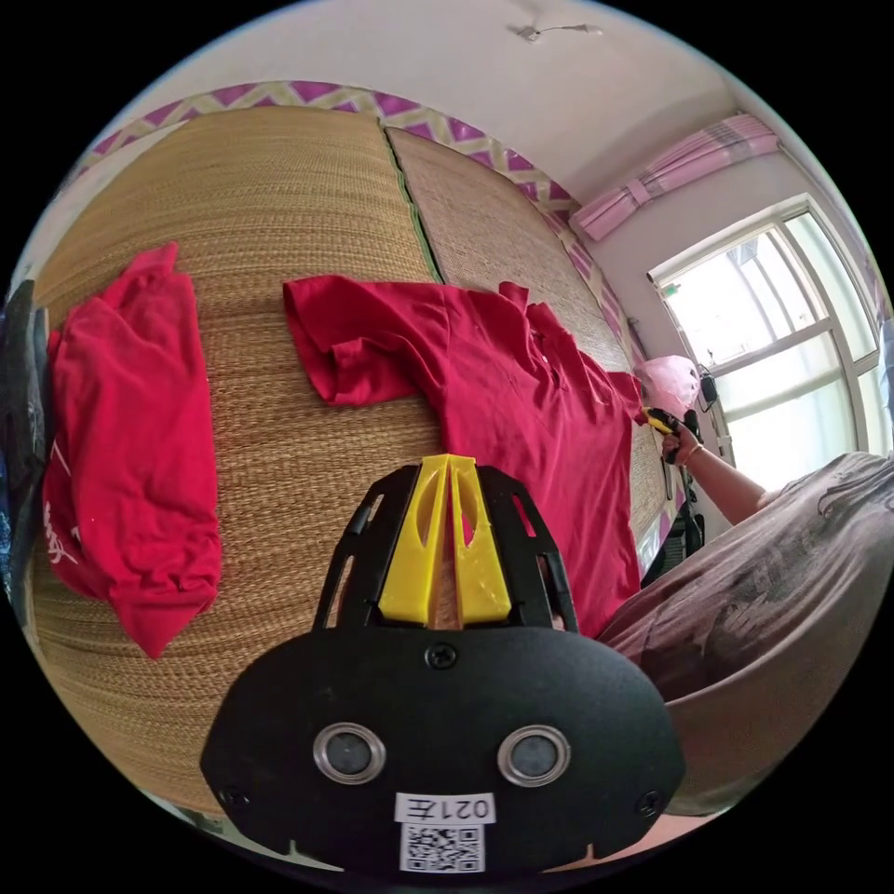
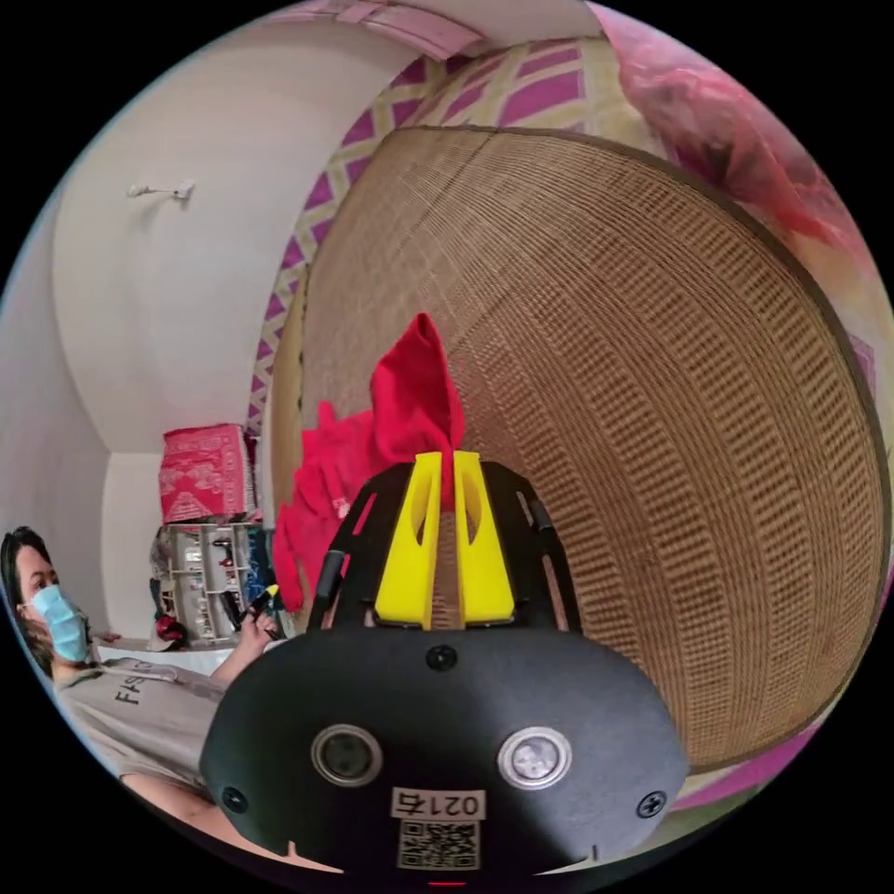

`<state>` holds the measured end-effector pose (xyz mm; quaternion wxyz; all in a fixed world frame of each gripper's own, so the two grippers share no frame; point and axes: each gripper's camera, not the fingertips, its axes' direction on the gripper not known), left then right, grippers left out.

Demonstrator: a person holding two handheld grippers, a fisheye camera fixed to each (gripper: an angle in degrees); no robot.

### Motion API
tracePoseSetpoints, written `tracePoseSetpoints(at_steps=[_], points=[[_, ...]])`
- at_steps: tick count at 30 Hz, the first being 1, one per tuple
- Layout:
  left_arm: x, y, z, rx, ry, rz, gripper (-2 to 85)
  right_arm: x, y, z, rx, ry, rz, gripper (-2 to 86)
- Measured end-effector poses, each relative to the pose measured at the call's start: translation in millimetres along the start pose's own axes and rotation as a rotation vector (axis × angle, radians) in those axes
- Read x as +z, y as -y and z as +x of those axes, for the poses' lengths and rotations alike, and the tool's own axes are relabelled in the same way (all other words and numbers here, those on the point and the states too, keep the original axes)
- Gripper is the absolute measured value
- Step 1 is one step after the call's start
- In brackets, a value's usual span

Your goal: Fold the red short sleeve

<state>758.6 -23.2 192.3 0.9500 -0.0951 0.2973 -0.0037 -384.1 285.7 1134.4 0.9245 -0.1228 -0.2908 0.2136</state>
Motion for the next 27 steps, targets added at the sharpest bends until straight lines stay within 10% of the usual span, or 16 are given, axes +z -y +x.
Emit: tracePoseSetpoints(at_steps=[8,18,27], points=[[27,7,-5,-0.075,0.026,0.068,0.5,-13,-9,-19,0.005,0.004,0.182,8.6],[88,55,18,-0.061,0.046,0.051,4.8,19,67,-85,-0.085,-0.485,0.140,0.9],[133,96,-6,-0.267,0.130,0.135,9.6,-3,87,-164,-0.160,-0.423,0.318,7.8]])
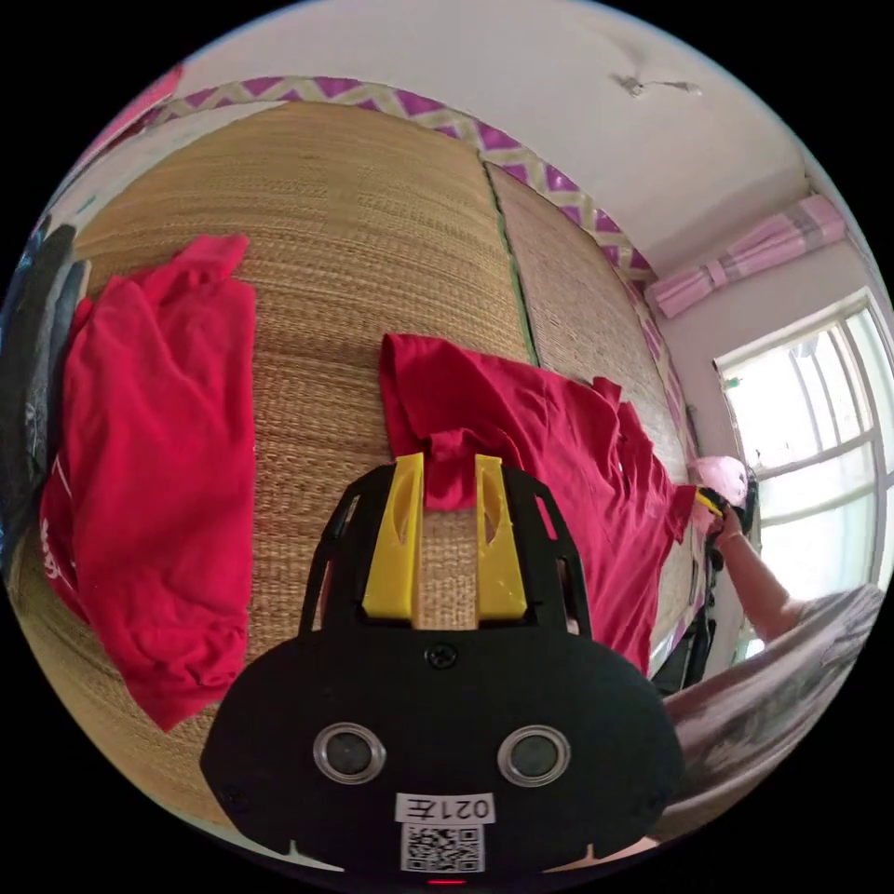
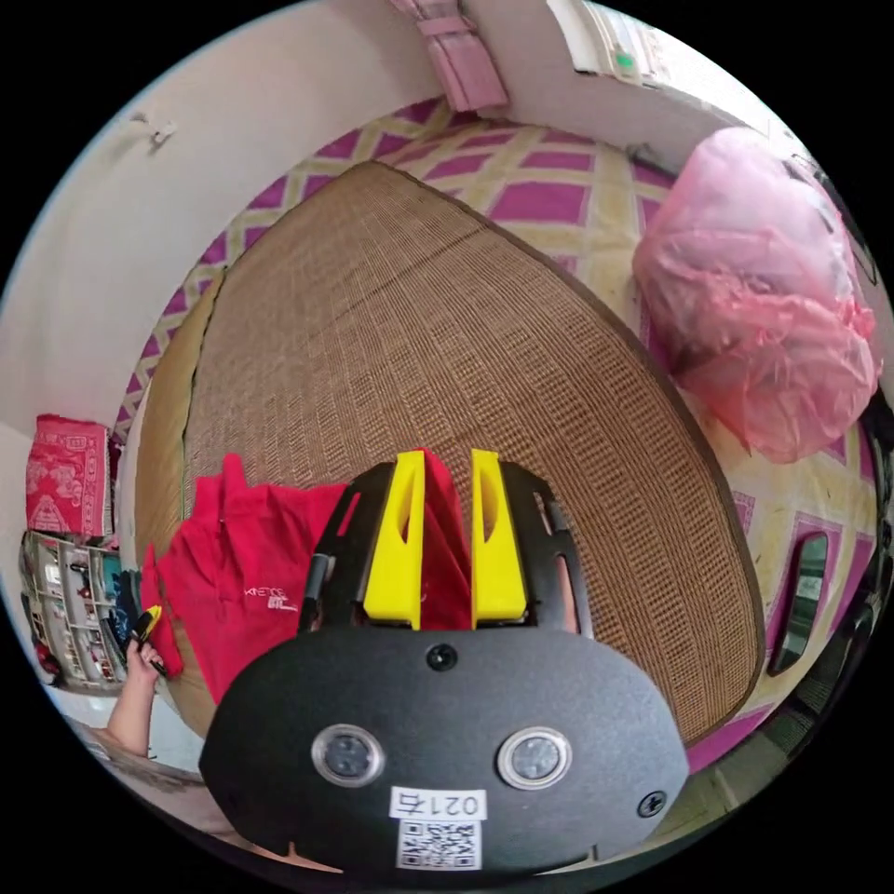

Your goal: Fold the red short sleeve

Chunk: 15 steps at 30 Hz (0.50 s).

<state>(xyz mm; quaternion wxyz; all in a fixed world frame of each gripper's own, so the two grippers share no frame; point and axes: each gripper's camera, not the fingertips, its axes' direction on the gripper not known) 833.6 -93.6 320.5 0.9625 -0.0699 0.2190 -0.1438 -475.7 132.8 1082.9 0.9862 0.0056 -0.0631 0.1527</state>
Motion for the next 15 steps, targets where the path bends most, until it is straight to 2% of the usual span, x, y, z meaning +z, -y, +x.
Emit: tracePoseSetpoints(at_steps=[5,9,11,15], points=[[44,16,11,0.044,-0.036,-0.084,10.2,-22,19,-61,-0.148,0.110,0.052,7.2],[76,23,41,0.159,0.076,-0.149,3.3,-19,44,-107,-0.255,0.216,0.007,7.1],[76,25,37,0.142,0.051,-0.143,0.7,-16,56,-125,-0.297,0.254,-0.024,7.0],[20,14,30,0.128,-0.055,0.040,-0.7,-16,80,-146,-0.329,0.328,-0.057,6.9]])
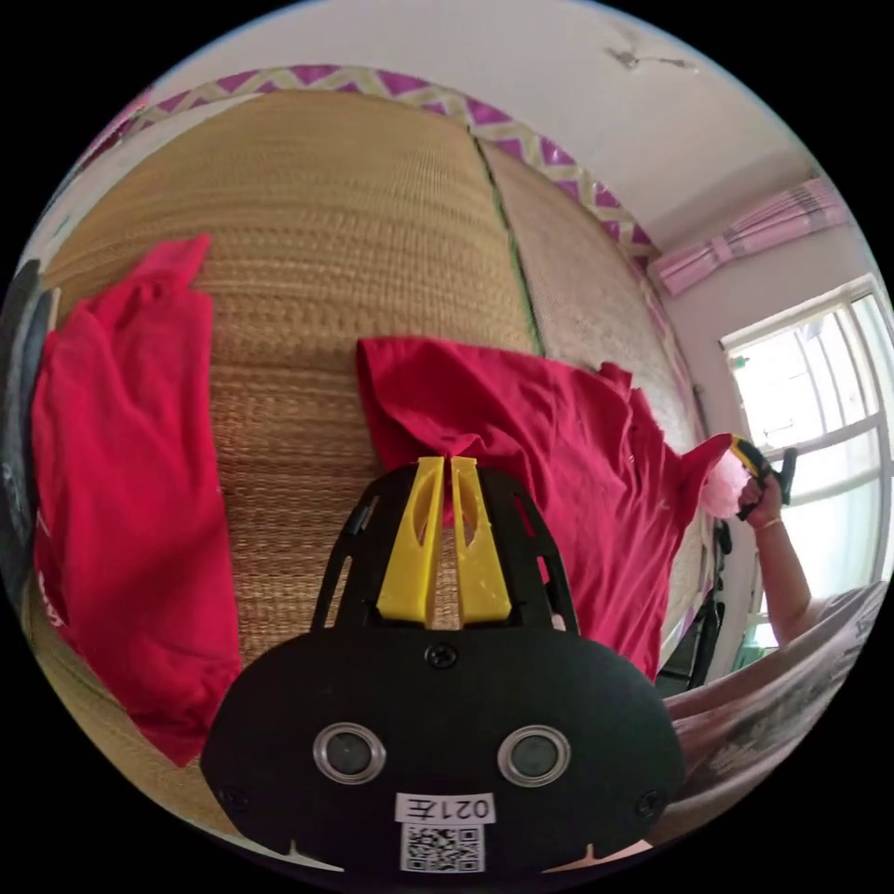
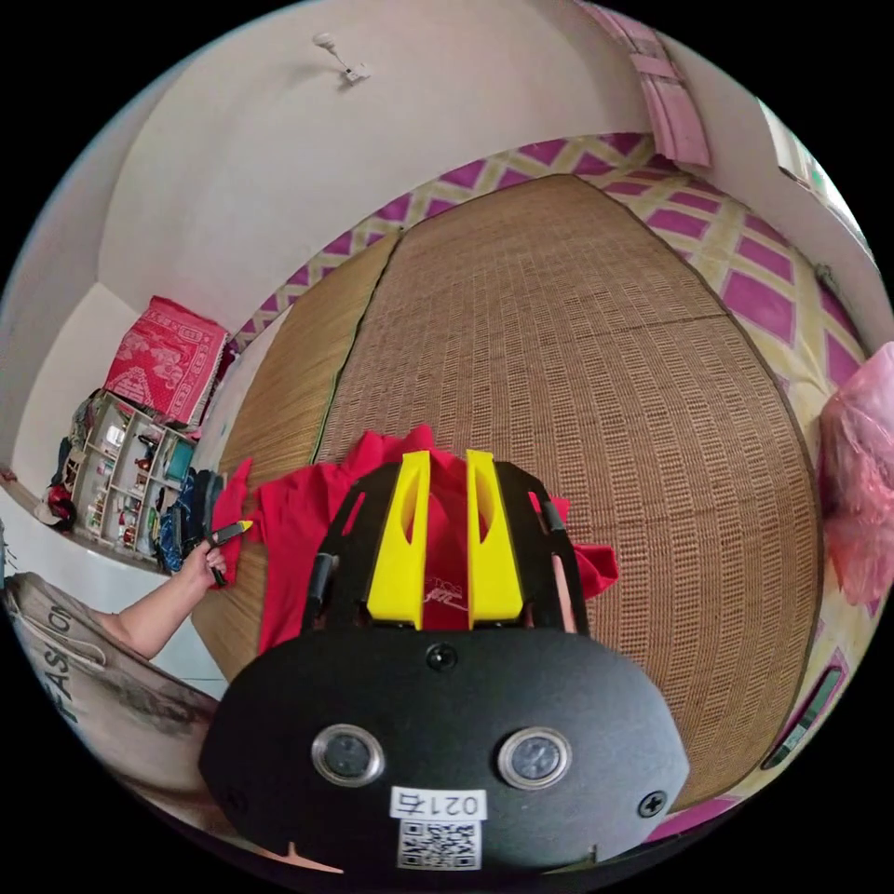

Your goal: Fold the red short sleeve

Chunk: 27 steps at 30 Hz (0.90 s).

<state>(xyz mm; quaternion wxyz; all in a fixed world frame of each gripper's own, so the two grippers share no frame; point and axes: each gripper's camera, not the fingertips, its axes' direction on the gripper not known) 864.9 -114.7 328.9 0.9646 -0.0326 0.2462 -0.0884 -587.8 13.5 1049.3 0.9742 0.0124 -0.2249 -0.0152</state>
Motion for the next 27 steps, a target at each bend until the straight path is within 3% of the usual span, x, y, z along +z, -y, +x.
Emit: tracePoseSetpoints(at_steps=[2,6,9,12,18,24,27], points=[[-15,-13,-10,-0.010,-0.004,0.033,-0.8,1,10,-3,-0.020,0.013,-0.015,6.8],[25,-45,-79,-0.119,-0.056,-0.136,-0.7,20,32,7,-0.028,0.017,-0.098,6.9],[30,-58,-113,-0.160,-0.205,-0.093,0.0,30,44,19,-0.005,0.028,-0.154,7.5],[10,-62,-126,-0.162,-0.191,-0.030,3.0,27,54,22,-0.007,0.029,-0.186,7.8],[-3,-29,-88,-0.026,-0.145,-0.006,9.1,19,67,27,0.000,0.021,-0.209,8.4],[28,34,-68,0.023,-0.069,-0.033,9.1,-2,62,74,0.102,-0.156,-0.186,8.7],[27,59,-44,0.116,-0.068,-0.027,8.4,-16,63,61,0.053,-0.124,-0.152,9.2]])
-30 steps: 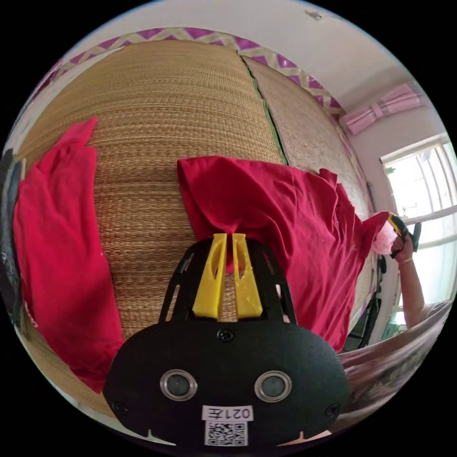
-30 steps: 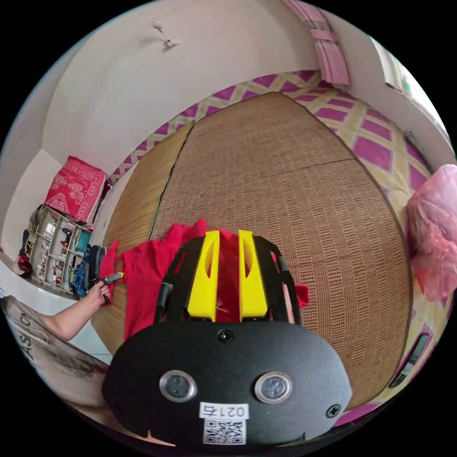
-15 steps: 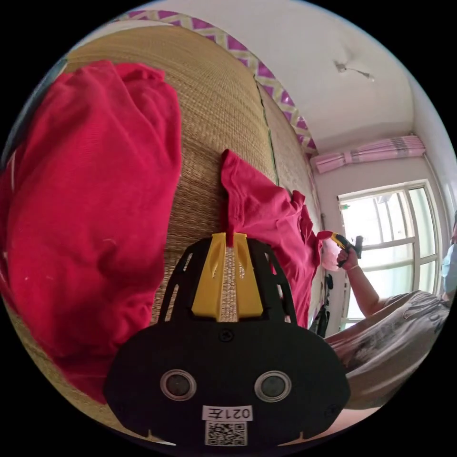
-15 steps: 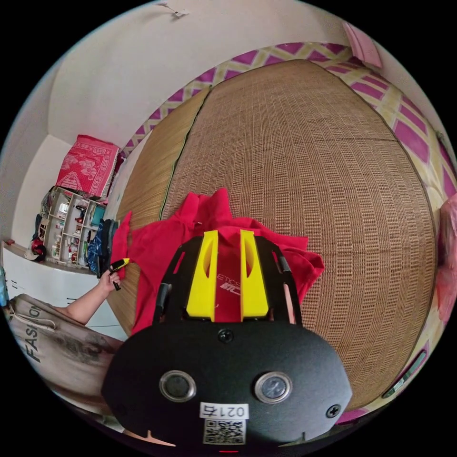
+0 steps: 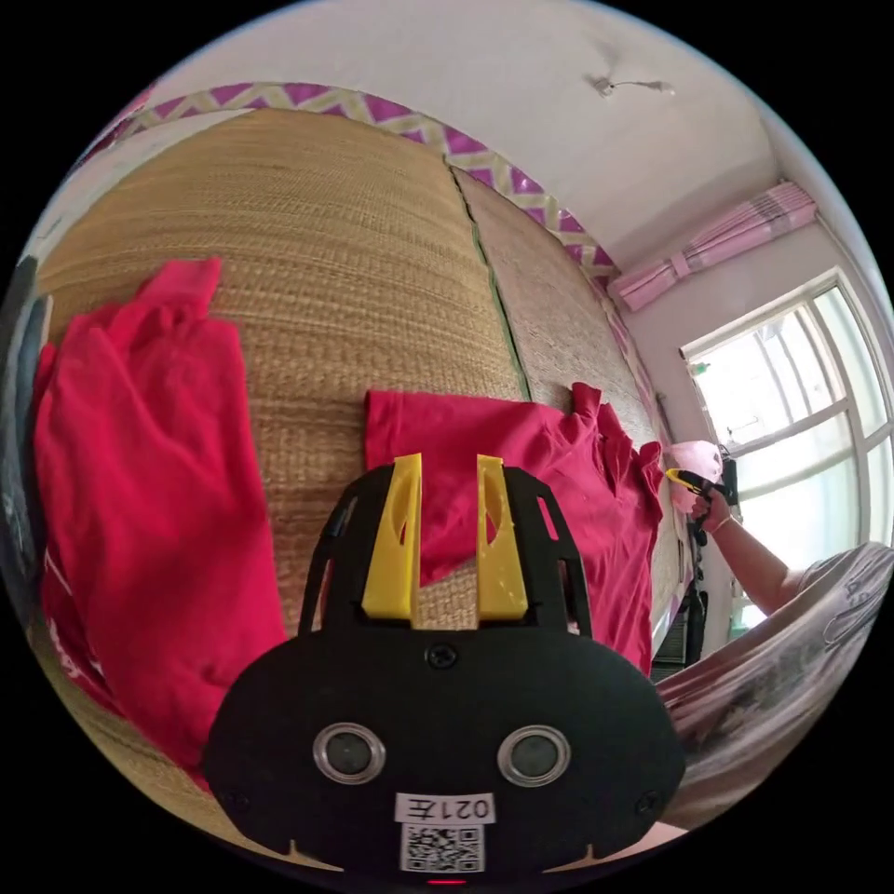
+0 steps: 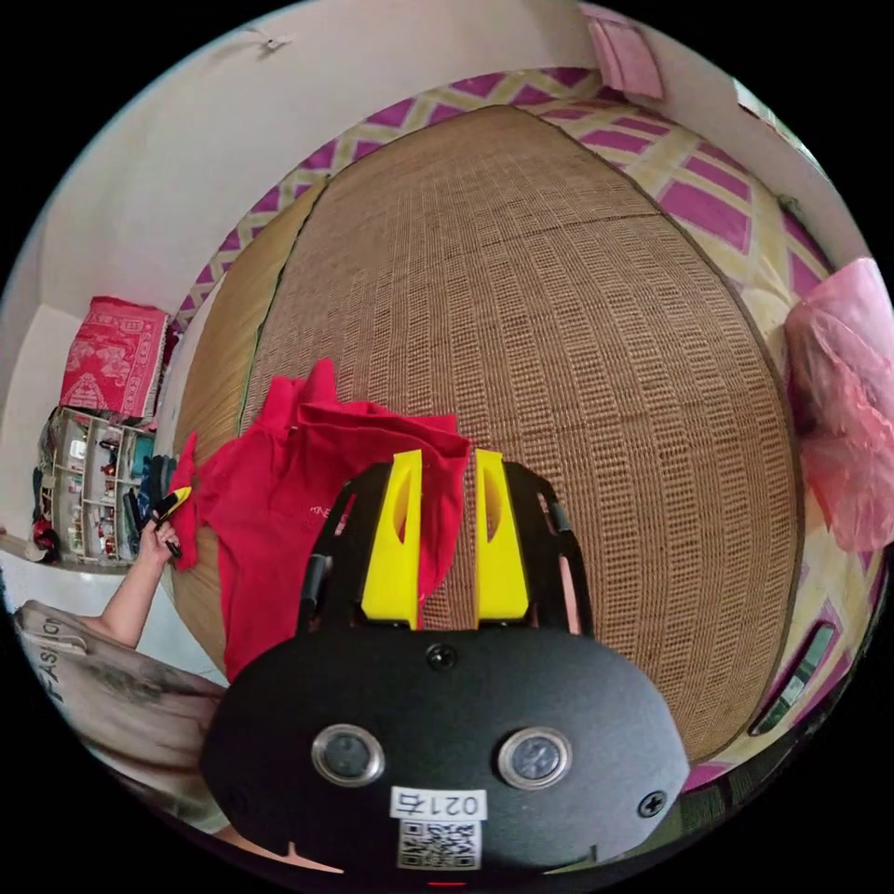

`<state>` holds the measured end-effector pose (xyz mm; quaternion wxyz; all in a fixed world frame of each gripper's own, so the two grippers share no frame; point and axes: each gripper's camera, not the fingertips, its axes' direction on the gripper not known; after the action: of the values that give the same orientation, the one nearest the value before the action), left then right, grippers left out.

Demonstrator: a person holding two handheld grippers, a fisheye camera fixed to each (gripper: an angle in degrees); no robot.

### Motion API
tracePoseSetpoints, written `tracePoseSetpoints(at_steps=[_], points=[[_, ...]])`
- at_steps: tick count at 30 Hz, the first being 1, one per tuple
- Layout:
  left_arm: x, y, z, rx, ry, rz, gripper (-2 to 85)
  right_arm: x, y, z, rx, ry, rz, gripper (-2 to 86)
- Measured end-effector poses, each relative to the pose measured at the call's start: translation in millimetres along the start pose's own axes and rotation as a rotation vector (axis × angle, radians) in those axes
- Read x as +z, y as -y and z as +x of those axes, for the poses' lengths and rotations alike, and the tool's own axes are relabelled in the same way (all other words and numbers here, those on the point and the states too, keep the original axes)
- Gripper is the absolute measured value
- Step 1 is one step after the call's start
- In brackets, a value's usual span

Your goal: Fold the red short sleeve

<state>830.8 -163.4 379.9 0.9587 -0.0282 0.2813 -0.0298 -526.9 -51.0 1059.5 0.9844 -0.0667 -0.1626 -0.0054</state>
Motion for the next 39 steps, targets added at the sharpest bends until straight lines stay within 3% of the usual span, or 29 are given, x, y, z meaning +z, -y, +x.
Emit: tracePoseSetpoints(at_steps=[4,8,11,15,19,21,28,32,35,39], points=[[13,21,29,0.091,-0.010,-0.024,7.9,48,-8,-114,-0.367,-0.213,-0.124,12.4],[30,33,41,0.105,-0.018,-0.062,7.8,107,-32,-176,-0.518,-0.406,-0.152,12.3],[23,33,39,0.113,0.007,-0.089,7.6,122,-48,-166,-0.478,-0.512,-0.124,2.3],[-12,24,25,0.122,0.061,-0.092,6.9,34,-98,-47,0.064,-0.339,0.136,0.9],[-25,15,3,0.062,0.051,-0.091,6.8,47,-192,78,0.496,-0.039,0.086,6.0],[-28,13,-4,0.037,0.046,-0.092,7.1,54,-225,100,0.600,0.110,0.146,10.1],[-47,18,-8,0.035,0.039,-0.091,7.7,96,-271,109,0.566,0.300,0.246,12.4],[-71,18,-12,0.038,0.063,-0.089,7.8,102,-266,135,0.542,0.273,0.318,11.4],[-89,16,-15,0.039,0.087,-0.090,7.8,124,-248,167,0.540,0.274,0.210,10.7],[-110,14,-21,0.028,0.113,-0.096,7.7,133,-205,179,0.494,0.340,0.116,1.9]])
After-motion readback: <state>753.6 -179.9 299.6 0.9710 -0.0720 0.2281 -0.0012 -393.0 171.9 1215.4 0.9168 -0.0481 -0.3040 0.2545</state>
